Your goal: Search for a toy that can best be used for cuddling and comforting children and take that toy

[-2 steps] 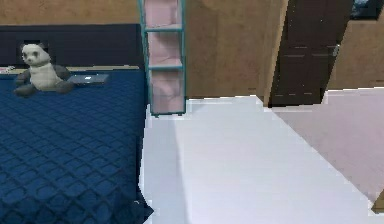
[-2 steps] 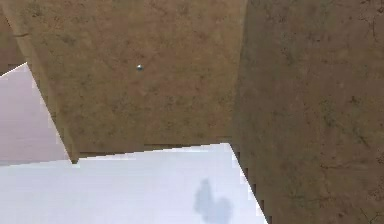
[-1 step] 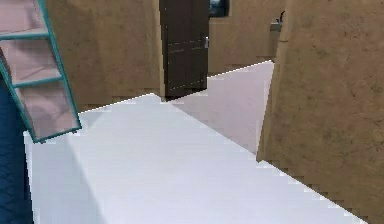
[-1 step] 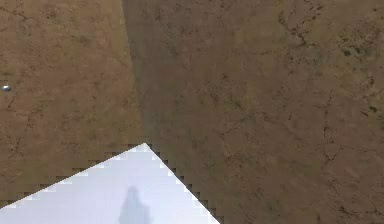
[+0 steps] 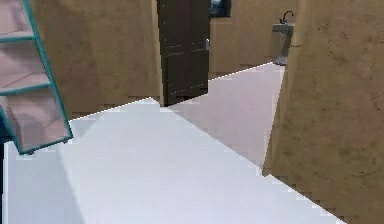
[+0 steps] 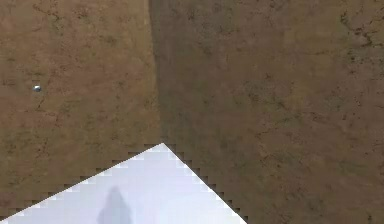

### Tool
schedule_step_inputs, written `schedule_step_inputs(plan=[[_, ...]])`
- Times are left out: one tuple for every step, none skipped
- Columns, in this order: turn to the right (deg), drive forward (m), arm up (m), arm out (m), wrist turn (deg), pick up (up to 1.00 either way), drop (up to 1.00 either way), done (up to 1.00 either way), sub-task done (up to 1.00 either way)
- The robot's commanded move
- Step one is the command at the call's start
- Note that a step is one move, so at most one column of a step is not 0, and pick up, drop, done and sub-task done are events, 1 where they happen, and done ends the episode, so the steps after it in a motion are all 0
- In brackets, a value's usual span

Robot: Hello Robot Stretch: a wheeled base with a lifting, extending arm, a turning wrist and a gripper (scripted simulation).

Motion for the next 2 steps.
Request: schedule_step_inputs(plan=[[30.0, 0.0, 0.0, 0.0, 0.0, 0.0, 0.0, 0.0, 0.0], [0.0, 0.45, 0.0, 0.0, 0.0, 0.0, 0.0, 0.0, 0.0]])
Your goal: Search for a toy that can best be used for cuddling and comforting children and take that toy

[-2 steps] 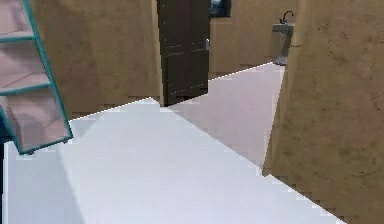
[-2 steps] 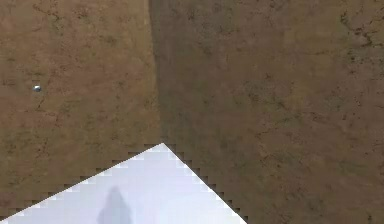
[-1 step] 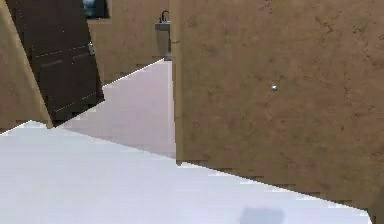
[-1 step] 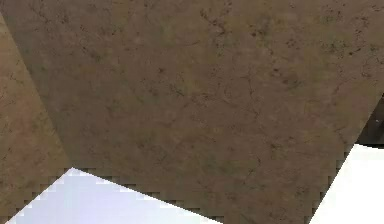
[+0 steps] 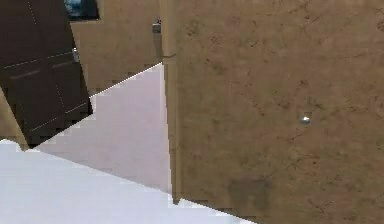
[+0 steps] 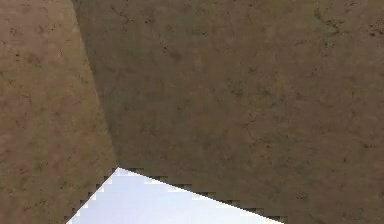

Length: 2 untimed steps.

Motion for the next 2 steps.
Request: schedule_step_inputs(plan=[[-39.0, 0.0, 0.0, 0.0, 0.0, 0.0, 0.0, 0.0, 0.0], [0.0, 0.95, 0.0, 0.0, 0.0, 0.0, 0.0, 0.0, 0.0]])
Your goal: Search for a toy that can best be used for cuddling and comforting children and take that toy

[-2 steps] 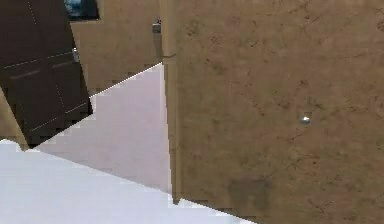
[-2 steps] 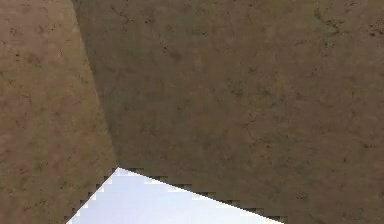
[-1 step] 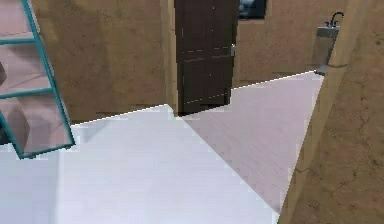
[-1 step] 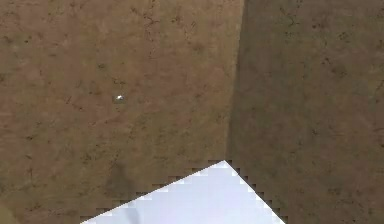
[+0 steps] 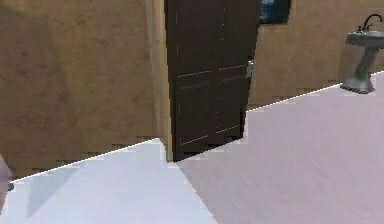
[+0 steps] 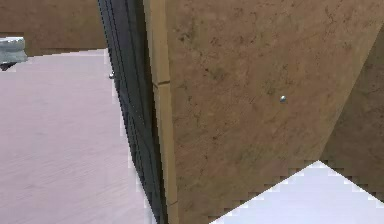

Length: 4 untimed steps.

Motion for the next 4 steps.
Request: schedule_step_inputs(plan=[[12.0, 0.0, 0.0, 0.0, 0.0, 0.0, 0.0, 0.0, 0.0], [0.0, 0.45, 0.0, 0.0, 0.0, 0.0, 0.0, 0.0, 0.0], [45.0, 0.0, 0.0, 0.0, 0.0, 0.0, 0.0, 0.0, 0.0], [0.0, 1.0, 0.0, 0.0, 0.0, 0.0, 0.0, 0.0, 0.0]])
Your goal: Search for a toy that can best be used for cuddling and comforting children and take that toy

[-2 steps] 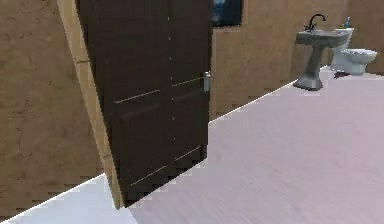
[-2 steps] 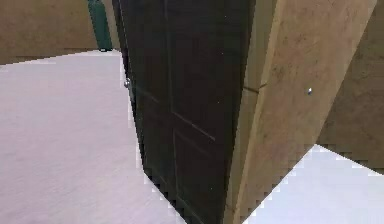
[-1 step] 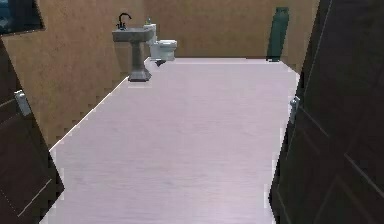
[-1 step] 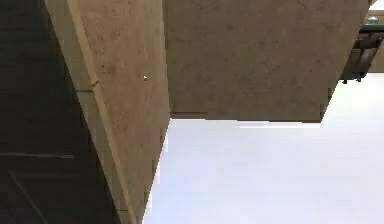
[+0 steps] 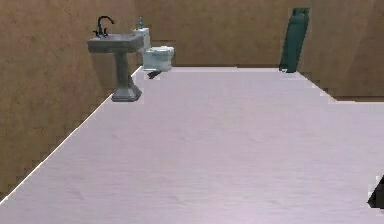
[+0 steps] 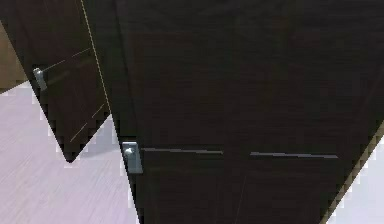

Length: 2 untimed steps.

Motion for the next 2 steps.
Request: schedule_step_inputs(plan=[[3.0, 0.0, 0.0, 0.0, 0.0, 0.0, 0.0, 0.0, 0.0], [0.0, 0.5, 0.0, 0.0, 0.0, 0.0, 0.0, 0.0, 0.0]])
